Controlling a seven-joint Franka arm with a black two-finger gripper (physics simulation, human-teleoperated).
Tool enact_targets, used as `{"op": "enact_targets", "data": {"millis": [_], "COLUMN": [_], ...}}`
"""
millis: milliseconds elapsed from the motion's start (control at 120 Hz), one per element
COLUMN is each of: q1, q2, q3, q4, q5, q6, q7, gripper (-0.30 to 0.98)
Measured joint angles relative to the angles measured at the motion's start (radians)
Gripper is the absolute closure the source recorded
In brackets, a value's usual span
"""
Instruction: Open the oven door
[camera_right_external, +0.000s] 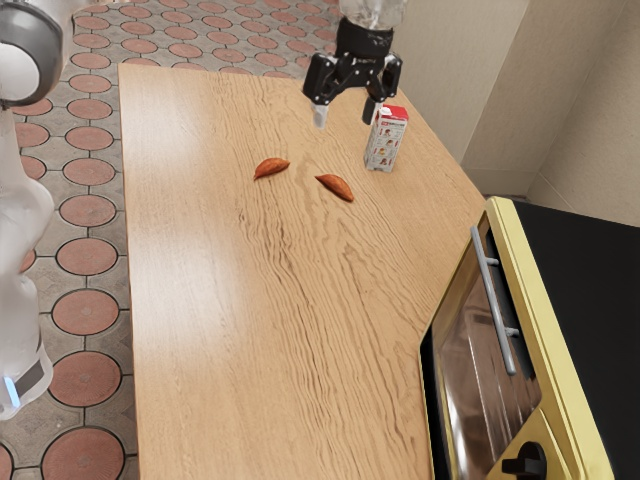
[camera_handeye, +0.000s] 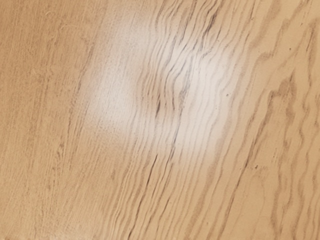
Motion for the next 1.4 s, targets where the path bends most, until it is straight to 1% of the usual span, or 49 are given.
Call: {"op": "enact_targets", "data": {"millis": [167,267,317,333,350,392,408,433,483,558,608,658,725,808,900,1017,1167,1283,1400], "q1": [-0.002,-0.022,-0.011,0.001,0.034,0.207,0.248,0.278,0.272,0.233,0.226,0.227,0.228,0.228,0.230,0.231,0.231,0.233,0.241], "q2": [0.021,0.017,0.023,0.023,0.017,-0.008,-0.014,-0.017,-0.062,-0.202,-0.278,-0.304,-0.298,-0.270,-0.233,-0.208,-0.196,-0.180,-0.175], "q3": [-0.024,-0.035,-0.062,-0.082,-0.123,-0.316,-0.371,-0.430,-0.495,-0.564,-0.607,-0.666,-0.728,-0.768,-0.790,-0.822,-0.837,-0.839,-0.838], "q4": [0.001,0.001,0.005,0.007,0.007,0.007,0.008,0.013,-0.037,-0.232,-0.316,-0.355,-0.371,-0.372,-0.362,-0.344,-0.365,-0.366,-0.366], "q5": [-0.008,-0.012,-0.013,-0.013,-0.013,-0.011,-0.010,-0.010,-0.002,0.009,0.013,0.016,0.019,0.021,0.023,0.050,0.076,0.141,0.170], "q6": [0.027,0.035,0.036,0.037,0.038,0.042,0.043,0.047,0.083,0.198,0.274,0.353,0.447,0.542,0.626,0.701,0.755,0.779,0.794], "q7": [-0.072,-0.108,-0.124,-0.130,-0.135,-0.147,-0.151,-0.158,-0.165,-0.170,-0.172,-0.173,-0.174,-0.176,-0.171,-0.167,-0.137,-0.096,-0.062], "gripper": [0.00,0.00,0.00,0.00,0.00,0.00,0.00,0.00,0.00,0.00,0.00,0.00,0.00,0.00,0.00,0.00,0.00,0.00,0.00]}}
